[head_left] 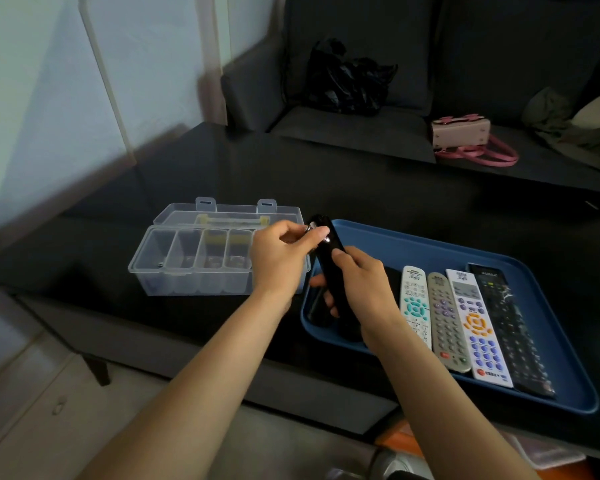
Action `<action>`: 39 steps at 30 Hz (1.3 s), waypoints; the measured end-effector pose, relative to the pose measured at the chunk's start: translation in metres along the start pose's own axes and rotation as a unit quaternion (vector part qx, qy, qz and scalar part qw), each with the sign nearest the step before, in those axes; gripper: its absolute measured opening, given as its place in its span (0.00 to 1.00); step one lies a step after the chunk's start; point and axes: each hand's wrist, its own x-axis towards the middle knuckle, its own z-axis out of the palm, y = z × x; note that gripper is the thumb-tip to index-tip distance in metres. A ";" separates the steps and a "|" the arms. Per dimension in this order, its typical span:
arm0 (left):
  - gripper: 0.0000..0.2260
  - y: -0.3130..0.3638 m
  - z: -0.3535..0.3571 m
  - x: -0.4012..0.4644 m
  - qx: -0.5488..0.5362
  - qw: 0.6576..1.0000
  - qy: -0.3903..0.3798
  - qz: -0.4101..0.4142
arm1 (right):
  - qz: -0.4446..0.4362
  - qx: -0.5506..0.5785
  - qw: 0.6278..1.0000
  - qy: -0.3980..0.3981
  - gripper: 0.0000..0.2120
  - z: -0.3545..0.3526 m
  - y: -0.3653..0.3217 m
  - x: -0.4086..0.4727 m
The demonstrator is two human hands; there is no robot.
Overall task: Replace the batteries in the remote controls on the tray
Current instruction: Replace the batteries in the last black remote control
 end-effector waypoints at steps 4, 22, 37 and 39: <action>0.07 0.002 -0.004 0.006 -0.092 0.995 0.019 -0.025 | 0.041 0.079 0.995 -0.036 0.10 -0.002 -0.004 -0.004; 0.19 0.005 -0.023 0.011 0.299 0.914 -0.097 0.258 | -0.040 -0.060 0.997 0.004 0.10 -0.001 0.002 -0.004; 0.10 -0.005 -0.024 0.010 0.400 0.843 -0.116 0.341 | -0.057 -0.090 0.994 0.019 0.10 0.004 0.002 -0.003; 0.11 -0.004 -0.022 0.007 0.360 0.873 -0.107 0.312 | -0.062 -0.087 0.994 0.027 0.10 0.003 0.001 -0.003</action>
